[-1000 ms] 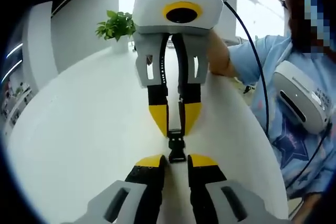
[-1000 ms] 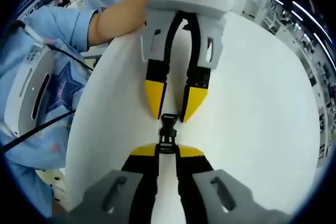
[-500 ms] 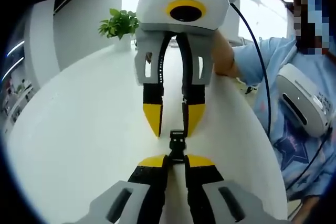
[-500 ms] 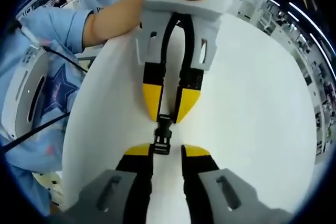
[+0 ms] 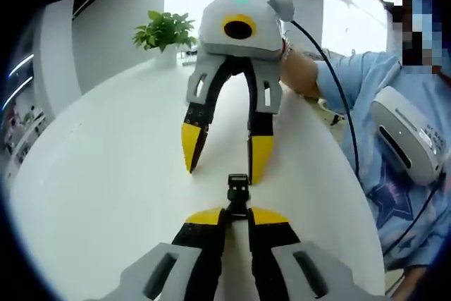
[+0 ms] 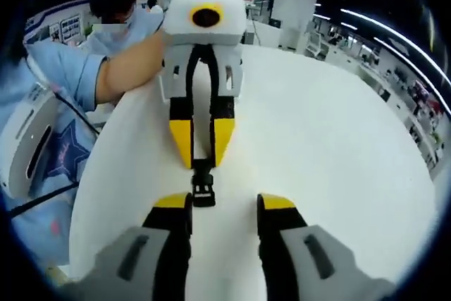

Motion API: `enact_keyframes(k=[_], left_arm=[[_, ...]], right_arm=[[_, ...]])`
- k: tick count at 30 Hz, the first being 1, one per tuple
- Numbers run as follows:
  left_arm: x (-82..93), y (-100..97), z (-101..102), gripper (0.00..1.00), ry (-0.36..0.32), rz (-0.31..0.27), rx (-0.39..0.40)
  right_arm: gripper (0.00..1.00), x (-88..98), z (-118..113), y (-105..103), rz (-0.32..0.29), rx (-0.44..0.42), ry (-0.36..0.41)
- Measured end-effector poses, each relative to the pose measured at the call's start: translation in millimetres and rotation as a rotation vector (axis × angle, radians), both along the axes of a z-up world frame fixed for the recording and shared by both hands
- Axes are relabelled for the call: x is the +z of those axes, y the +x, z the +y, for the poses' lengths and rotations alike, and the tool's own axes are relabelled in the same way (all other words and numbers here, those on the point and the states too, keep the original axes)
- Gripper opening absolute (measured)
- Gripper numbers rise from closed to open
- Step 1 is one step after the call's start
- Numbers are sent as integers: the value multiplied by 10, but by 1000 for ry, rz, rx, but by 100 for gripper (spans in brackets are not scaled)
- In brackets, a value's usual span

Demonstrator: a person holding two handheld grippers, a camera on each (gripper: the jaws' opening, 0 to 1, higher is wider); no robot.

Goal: Snap the two parts of the plastic buckle together until the buckle closes and remains connected.

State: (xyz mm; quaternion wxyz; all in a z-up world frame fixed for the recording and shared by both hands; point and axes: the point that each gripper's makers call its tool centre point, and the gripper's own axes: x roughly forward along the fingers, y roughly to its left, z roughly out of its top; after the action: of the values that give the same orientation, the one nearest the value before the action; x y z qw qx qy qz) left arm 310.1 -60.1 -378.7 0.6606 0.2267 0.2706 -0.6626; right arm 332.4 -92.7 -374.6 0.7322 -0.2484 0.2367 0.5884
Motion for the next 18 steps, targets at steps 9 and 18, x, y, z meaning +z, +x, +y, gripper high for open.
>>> enact_keyframes(k=[9,18], left_arm=[[-21,-15,2,12,8,-10,5],[-31,-20,-13,12,2,-11,0]], right_arm=[[37,-13,-51,-153,22,72,84],[24,-4,-51,-191,26,136,106]])
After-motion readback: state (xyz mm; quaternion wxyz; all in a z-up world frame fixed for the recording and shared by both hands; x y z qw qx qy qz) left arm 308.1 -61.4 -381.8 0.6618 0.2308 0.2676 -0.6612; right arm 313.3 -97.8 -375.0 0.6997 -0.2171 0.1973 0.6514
